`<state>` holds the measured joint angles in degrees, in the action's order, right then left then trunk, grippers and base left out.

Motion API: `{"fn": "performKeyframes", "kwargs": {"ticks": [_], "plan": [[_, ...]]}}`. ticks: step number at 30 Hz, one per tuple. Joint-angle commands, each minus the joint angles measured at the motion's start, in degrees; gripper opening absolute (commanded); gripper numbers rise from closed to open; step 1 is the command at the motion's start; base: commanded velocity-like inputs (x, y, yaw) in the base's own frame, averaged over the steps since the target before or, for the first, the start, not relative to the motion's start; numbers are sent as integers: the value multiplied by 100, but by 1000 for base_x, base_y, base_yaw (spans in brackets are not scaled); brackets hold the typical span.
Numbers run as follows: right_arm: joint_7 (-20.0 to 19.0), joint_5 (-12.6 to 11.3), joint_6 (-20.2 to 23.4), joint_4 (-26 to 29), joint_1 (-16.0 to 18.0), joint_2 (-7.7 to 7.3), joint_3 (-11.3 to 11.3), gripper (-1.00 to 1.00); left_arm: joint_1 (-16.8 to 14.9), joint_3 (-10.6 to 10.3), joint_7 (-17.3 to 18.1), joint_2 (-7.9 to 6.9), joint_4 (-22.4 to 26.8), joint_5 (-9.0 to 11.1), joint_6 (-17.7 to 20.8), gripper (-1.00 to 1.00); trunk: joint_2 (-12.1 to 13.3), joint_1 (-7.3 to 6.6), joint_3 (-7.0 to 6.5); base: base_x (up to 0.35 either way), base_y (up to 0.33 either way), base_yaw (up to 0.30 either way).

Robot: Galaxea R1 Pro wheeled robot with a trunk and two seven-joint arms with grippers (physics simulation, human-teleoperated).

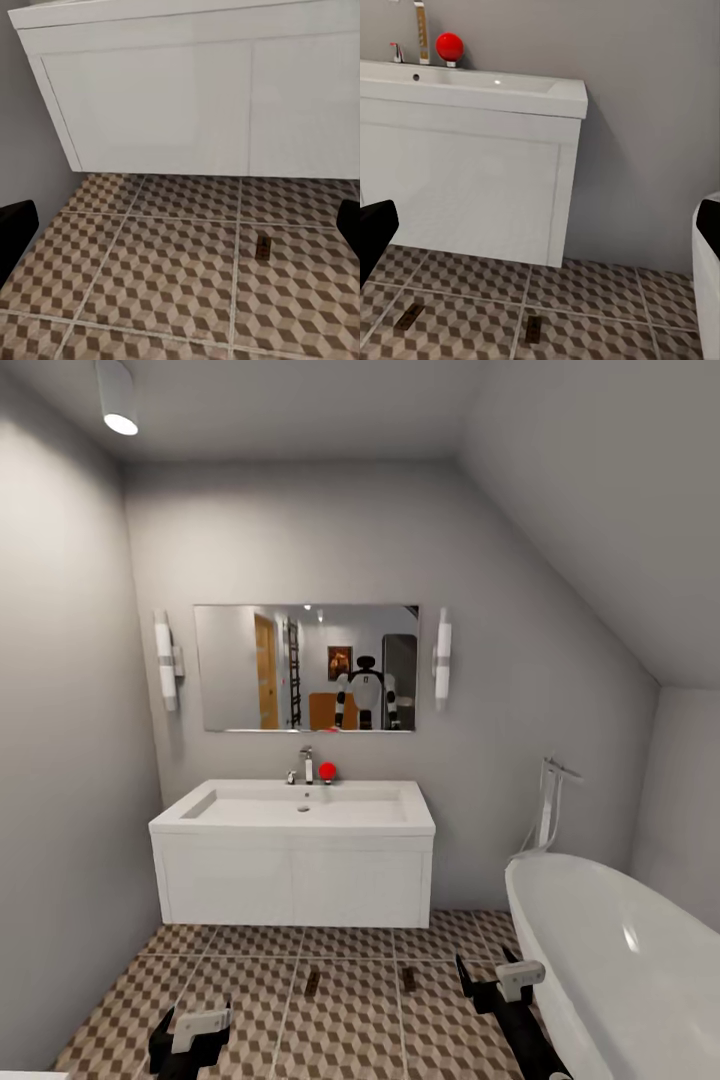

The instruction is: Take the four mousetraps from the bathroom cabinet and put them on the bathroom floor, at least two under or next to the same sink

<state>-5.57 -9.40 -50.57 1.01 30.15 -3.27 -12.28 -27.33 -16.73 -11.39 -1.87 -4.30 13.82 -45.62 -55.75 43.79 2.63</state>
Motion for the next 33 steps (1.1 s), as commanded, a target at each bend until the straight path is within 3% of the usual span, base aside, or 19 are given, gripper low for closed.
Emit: {"fn": "performKeyframes", "kwargs": {"ticks": [1,33], "plan": [[-58,-62,-14,-4,6,-1,-11,100,-9,-50,-12,3,-19,33,-26,100,34,-22,-1,0,0,0],[-58,-59,-14,-4,8,-6,-11,100,-9,-50,-11,12,-19,34,-17,100,1317,-724,-322,0,0,0]]}}
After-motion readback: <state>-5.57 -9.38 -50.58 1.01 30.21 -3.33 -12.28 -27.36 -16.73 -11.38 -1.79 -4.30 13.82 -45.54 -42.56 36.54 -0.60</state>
